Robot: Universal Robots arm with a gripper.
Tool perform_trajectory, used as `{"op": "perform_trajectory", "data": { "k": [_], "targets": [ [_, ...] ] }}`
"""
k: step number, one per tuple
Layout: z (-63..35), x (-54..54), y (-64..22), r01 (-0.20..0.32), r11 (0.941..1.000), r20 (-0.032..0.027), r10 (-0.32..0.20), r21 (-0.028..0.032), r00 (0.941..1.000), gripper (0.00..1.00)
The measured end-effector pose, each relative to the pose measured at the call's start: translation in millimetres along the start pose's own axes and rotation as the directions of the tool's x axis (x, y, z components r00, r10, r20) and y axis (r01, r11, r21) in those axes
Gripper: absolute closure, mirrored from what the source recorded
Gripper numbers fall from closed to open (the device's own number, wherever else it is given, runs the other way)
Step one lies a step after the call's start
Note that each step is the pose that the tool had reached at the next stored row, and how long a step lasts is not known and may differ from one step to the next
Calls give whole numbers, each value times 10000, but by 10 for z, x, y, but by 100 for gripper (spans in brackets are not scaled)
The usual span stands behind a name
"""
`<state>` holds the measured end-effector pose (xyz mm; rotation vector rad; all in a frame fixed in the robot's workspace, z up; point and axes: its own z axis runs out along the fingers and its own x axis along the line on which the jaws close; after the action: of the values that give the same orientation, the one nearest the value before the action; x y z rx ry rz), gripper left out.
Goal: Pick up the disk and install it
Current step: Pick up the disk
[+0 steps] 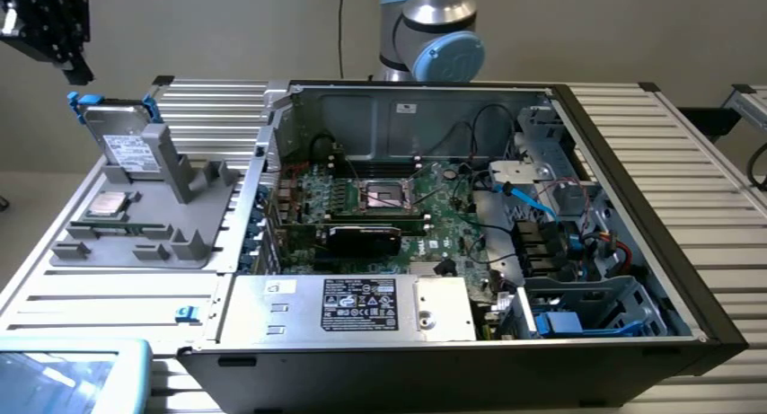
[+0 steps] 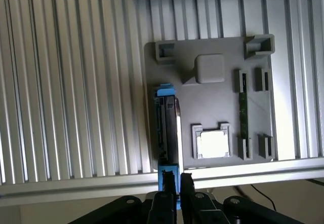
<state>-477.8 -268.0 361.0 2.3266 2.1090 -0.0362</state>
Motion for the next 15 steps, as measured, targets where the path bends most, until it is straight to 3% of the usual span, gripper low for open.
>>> {"op": "perform_trajectory", "data": {
  "k": [5, 6, 11, 12, 15],
  "targets": [
    [1, 0, 0, 0, 10000, -1, 0, -2, 10000, 79],
    [1, 0, 0, 0, 10000, -1, 0, -2, 10000, 73],
    [2, 0, 0, -1, 10000, -1, 1, -1, 10000, 71],
    [3, 0, 0, 0, 10000, -1, 0, -2, 10000, 64],
    [9, 0, 0, 1, 10000, -2, -1, -11, 10000, 62]
  ]
}}
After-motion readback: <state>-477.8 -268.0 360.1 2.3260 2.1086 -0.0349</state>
